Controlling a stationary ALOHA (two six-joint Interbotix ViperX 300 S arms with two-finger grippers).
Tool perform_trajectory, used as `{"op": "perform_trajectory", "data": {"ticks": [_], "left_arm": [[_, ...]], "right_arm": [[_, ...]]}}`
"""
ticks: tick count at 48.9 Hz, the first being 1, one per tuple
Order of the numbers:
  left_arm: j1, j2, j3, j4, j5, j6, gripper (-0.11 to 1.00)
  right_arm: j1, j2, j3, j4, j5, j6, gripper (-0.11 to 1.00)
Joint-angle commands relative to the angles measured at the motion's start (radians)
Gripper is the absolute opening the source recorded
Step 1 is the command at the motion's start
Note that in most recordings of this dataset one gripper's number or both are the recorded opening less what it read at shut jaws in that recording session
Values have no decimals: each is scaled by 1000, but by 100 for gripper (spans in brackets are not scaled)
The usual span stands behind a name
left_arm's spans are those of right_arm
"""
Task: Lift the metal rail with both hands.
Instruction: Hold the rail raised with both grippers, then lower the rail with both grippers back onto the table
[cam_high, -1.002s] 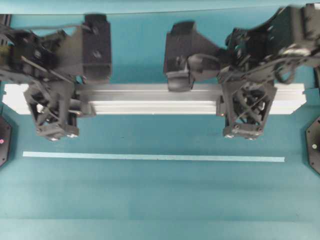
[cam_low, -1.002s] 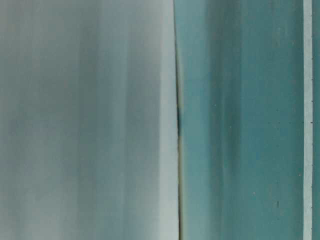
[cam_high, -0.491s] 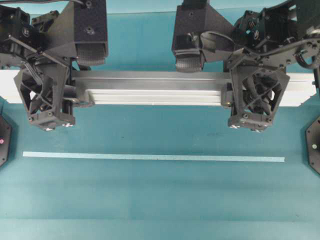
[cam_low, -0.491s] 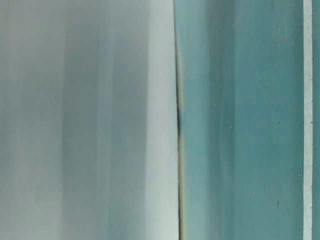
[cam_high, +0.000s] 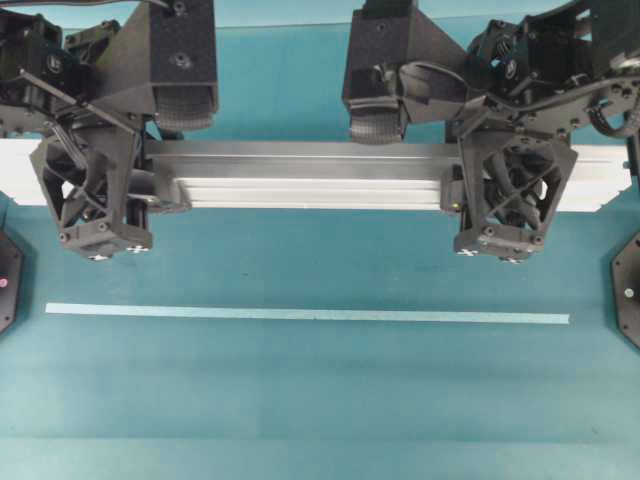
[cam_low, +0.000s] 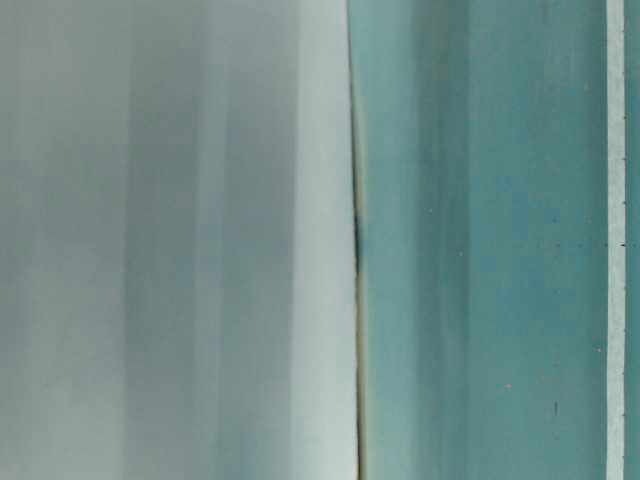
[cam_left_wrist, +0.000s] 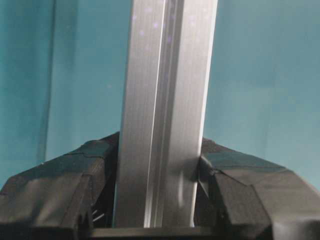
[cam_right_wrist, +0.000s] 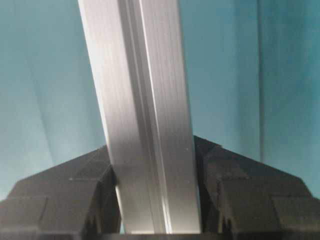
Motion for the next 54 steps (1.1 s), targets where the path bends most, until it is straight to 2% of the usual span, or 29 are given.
{"op": "perform_trajectory", "data": {"ticks": [1, 12, 23, 34, 45, 54], "left_arm": [[3, -5, -12, 3, -21, -3, 39], [3, -5, 138, 2, -63, -17, 39], [-3, -2, 313, 2, -259, -9, 38], [3, 21, 423, 3, -331, -6, 39], [8, 55, 546, 2, -480, -8, 38], [11, 78, 620, 3, -580, -20, 38]], "right_arm": [[3, 3, 5, -2, -25, 17, 39], [3, 0, 146, -2, -92, 9, 39], [3, -21, 324, -3, -252, 8, 39], [3, -14, 489, -2, -442, 3, 39], [6, 8, 606, -2, -571, 3, 39], [11, 43, 653, 3, -661, 3, 39]]}}
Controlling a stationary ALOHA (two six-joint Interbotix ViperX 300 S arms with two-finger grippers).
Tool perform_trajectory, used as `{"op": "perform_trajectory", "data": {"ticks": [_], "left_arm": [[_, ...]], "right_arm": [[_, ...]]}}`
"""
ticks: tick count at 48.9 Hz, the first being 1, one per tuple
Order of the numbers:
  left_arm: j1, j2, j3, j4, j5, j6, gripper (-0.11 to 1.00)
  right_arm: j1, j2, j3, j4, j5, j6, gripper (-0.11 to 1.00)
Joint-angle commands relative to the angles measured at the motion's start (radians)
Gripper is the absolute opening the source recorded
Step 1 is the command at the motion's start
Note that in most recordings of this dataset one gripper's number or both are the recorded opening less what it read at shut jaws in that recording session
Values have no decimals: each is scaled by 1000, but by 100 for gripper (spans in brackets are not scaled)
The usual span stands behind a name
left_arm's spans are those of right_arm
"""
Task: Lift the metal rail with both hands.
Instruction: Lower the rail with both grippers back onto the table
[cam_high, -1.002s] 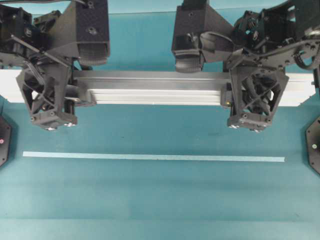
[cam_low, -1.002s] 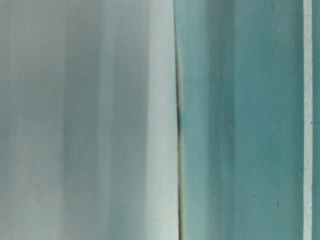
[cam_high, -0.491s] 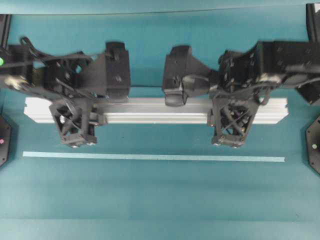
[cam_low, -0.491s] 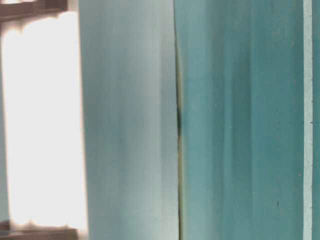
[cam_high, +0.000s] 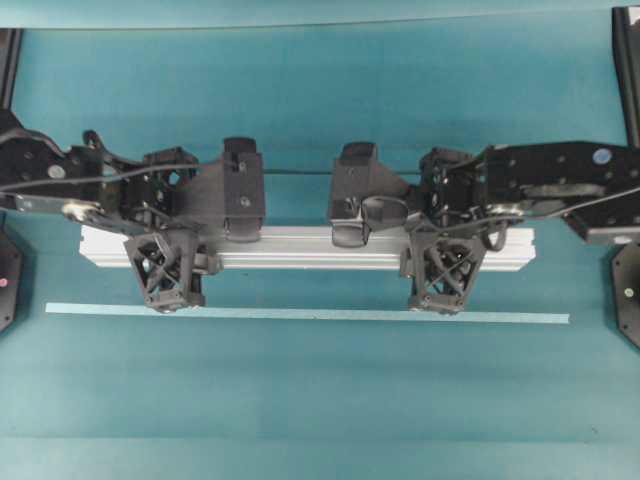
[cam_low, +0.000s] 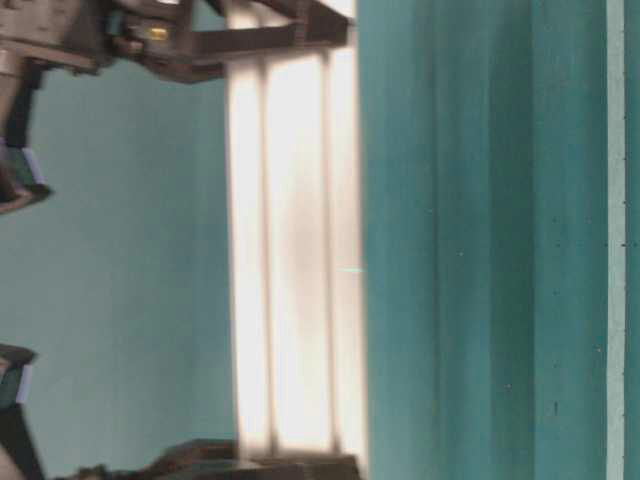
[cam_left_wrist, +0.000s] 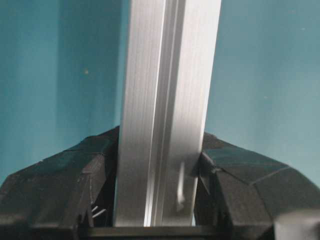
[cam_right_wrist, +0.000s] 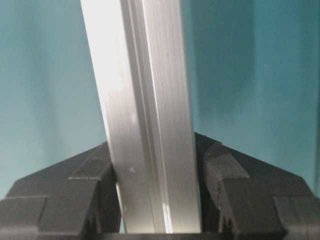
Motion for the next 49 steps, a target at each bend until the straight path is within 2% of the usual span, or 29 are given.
{"op": "perform_trajectory", "data": {"ticks": [1, 19, 35, 49], "left_arm": [[8, 2, 20, 2, -49, -15, 39], [8, 72, 114, 3, -253, -54, 38], [-2, 172, 124, 2, -351, -57, 38], [-17, 233, 120, 2, -399, -60, 38]], "right_arm": [[5, 14, 8, 3, -32, 3, 39], [12, 80, 78, 3, -181, 6, 39], [49, 110, 181, 6, -333, 9, 39], [71, 132, 229, 12, -382, 15, 39]]}}
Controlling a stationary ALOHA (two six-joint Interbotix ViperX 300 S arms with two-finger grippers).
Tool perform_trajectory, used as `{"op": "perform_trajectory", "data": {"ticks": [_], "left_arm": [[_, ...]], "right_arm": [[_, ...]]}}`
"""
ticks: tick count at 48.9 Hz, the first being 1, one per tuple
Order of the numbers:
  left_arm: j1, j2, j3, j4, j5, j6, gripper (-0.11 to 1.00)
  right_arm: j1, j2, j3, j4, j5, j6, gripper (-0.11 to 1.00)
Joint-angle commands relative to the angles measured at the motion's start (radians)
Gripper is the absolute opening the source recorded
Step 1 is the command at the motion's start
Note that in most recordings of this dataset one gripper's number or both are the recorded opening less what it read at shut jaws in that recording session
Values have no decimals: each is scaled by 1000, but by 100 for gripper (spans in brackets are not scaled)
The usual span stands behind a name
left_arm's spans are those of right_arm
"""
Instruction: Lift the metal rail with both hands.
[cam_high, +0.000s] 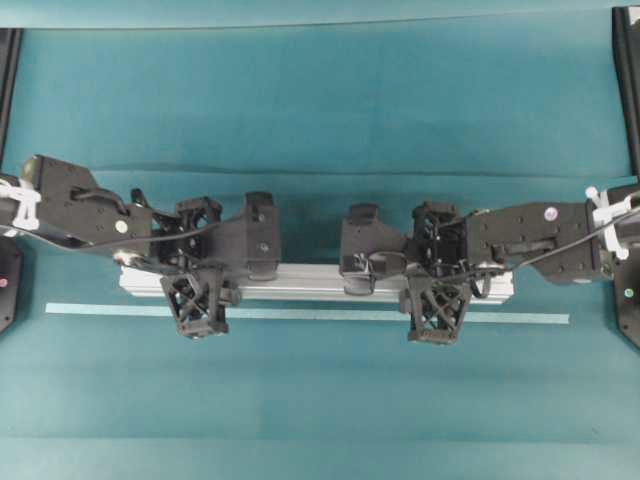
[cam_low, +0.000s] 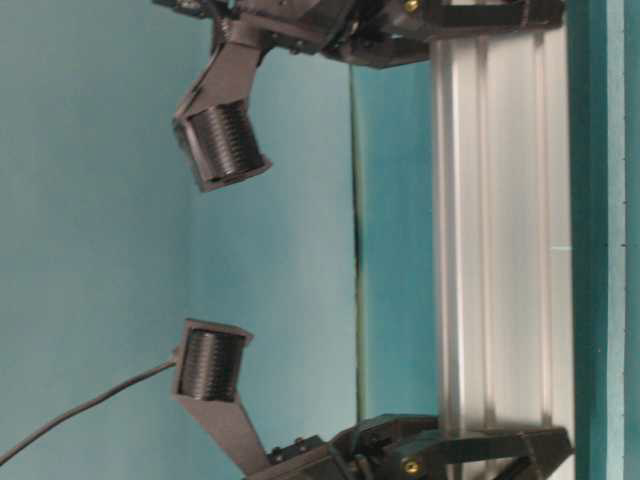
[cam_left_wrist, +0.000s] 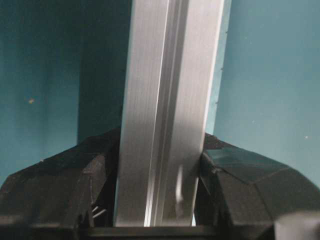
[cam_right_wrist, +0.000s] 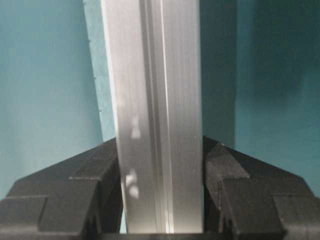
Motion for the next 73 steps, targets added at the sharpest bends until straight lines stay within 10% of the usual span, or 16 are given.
{"op": "perform_trajectory", "data": {"ticks": [1, 73], "left_arm": [[6, -3, -12, -3, -8, -28, 39], [-21, 25, 11, -3, -121, -35, 39]], "right_arm": [[20, 6, 3, 6, -8, 9, 39], [12, 41, 51, 3, -89, -6, 39]]}}
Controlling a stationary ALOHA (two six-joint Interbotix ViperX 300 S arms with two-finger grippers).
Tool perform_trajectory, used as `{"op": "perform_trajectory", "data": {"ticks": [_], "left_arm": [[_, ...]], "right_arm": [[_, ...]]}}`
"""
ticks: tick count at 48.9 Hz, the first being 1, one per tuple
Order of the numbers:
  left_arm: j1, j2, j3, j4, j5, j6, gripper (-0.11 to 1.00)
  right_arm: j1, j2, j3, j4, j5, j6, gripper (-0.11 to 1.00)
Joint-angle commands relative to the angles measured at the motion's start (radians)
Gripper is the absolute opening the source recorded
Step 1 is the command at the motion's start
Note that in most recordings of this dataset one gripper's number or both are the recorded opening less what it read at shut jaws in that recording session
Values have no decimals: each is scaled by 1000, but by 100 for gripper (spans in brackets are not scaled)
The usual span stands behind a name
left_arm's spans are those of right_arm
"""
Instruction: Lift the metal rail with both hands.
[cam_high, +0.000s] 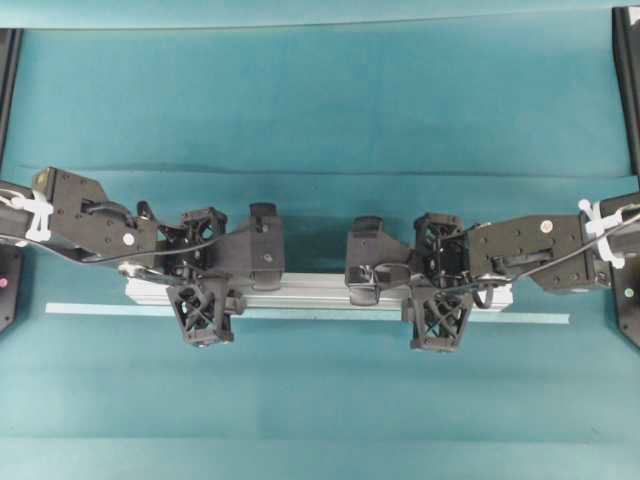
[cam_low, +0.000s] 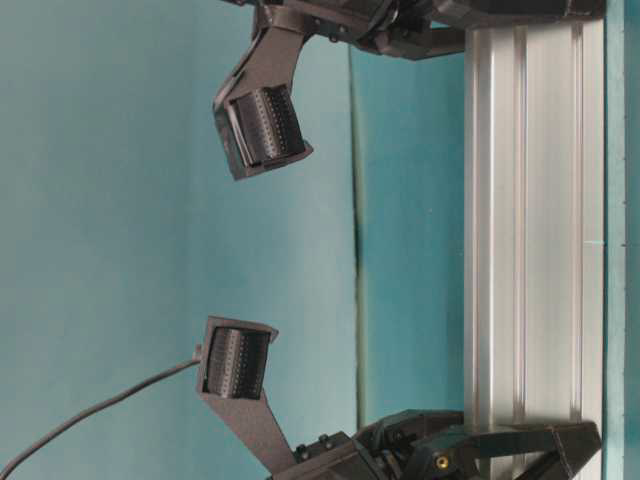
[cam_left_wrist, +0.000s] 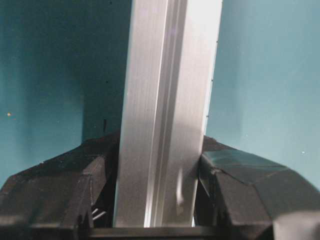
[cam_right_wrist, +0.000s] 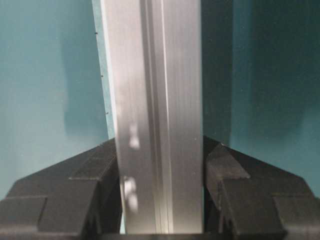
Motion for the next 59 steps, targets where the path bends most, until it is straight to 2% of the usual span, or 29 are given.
{"op": "perform_trajectory", "data": {"ticks": [1, 36, 38, 45, 48, 50, 51, 59], "left_arm": [[0, -8, -6, -3, -25, -17, 39], [-11, -15, 8, -3, -55, -26, 38], [-11, -15, 11, -3, -58, -25, 38], [-6, -21, 18, -3, -63, -29, 38], [-8, -21, 18, -3, -63, -31, 39], [-9, -21, 18, -3, -63, -29, 39], [-8, -21, 18, -3, -63, -28, 42], [-8, -25, 12, -3, -66, -15, 87]], "right_arm": [[3, 9, 9, 2, -15, -9, 39], [2, -3, 40, 18, -34, -5, 39], [0, -2, 41, 17, -32, -5, 44], [-3, -3, 41, 17, -32, -5, 82], [-3, -5, 41, 17, -37, -3, 92], [-3, -3, 41, 17, -40, -5, 94], [-3, -3, 40, 17, -41, -5, 94], [-3, -3, 38, 15, -71, -5, 94]]}}
